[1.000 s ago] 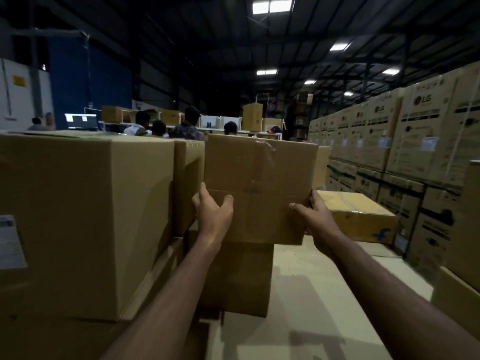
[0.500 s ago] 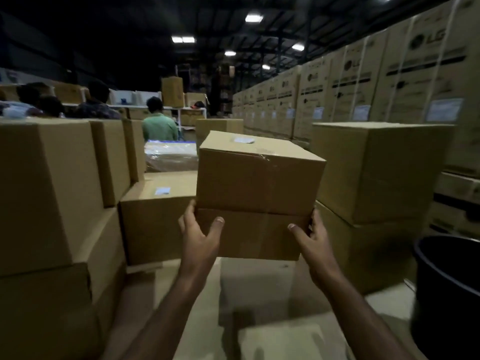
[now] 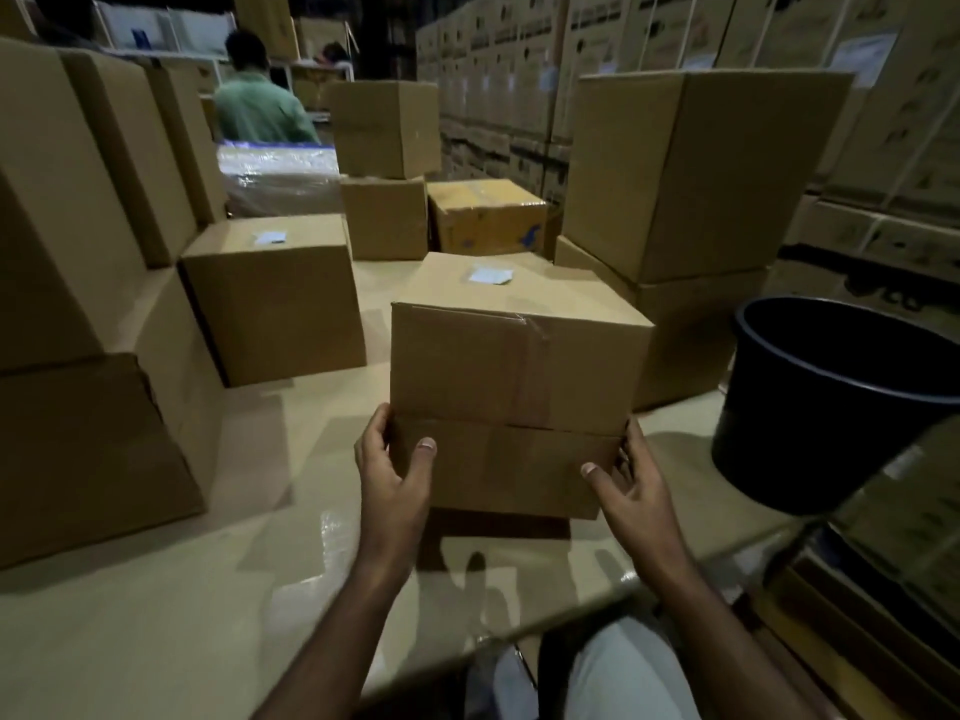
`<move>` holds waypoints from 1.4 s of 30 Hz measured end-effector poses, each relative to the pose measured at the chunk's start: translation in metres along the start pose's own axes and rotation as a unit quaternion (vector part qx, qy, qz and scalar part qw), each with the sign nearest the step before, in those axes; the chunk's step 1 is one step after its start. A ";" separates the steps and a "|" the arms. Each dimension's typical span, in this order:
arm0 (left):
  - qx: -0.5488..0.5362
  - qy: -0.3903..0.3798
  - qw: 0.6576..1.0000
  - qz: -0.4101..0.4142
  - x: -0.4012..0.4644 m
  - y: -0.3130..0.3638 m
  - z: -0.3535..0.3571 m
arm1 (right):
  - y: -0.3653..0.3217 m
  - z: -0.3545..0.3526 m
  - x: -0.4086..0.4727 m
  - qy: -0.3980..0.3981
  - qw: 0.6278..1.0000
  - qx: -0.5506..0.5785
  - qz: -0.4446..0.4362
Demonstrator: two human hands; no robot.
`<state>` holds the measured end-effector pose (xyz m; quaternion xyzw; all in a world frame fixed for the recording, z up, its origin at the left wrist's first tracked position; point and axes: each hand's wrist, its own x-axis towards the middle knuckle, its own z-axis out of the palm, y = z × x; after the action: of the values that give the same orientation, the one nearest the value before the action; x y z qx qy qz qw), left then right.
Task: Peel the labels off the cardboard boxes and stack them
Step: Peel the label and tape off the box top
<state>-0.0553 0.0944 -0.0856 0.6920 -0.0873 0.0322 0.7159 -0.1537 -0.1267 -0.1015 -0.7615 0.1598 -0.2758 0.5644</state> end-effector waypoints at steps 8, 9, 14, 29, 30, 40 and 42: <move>-0.021 -0.006 0.999 -0.024 -0.031 -0.023 0.008 | 0.015 -0.019 -0.017 0.030 1.000 -0.001 -0.006; -0.022 -0.005 0.999 -0.029 -0.034 -0.024 0.009 | 0.016 -0.019 -0.019 0.028 1.000 -0.001 -0.002; 0.003 0.002 0.999 -0.036 -0.043 -0.034 0.012 | 0.025 -0.020 -0.026 0.058 0.998 -0.011 -0.003; -0.028 0.070 0.996 -0.054 -0.004 0.013 0.008 | -0.014 -0.050 0.024 0.124 0.992 0.038 0.004; -0.036 0.063 0.995 -0.064 0.008 0.025 0.007 | -0.026 -0.055 0.036 0.114 0.992 0.046 0.008; 0.039 -0.097 0.976 -0.190 0.099 0.110 0.035 | -0.116 -0.058 0.127 -0.050 0.974 -0.122 0.182; 0.063 -0.113 0.972 -0.196 0.107 0.114 0.043 | -0.121 -0.050 0.134 -0.059 0.965 -0.167 0.194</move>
<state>0.0272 0.0479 0.0457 0.7381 -0.0282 -0.1823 0.6490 -0.0851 -0.2024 0.0556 -0.8142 0.3146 -0.0847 0.4806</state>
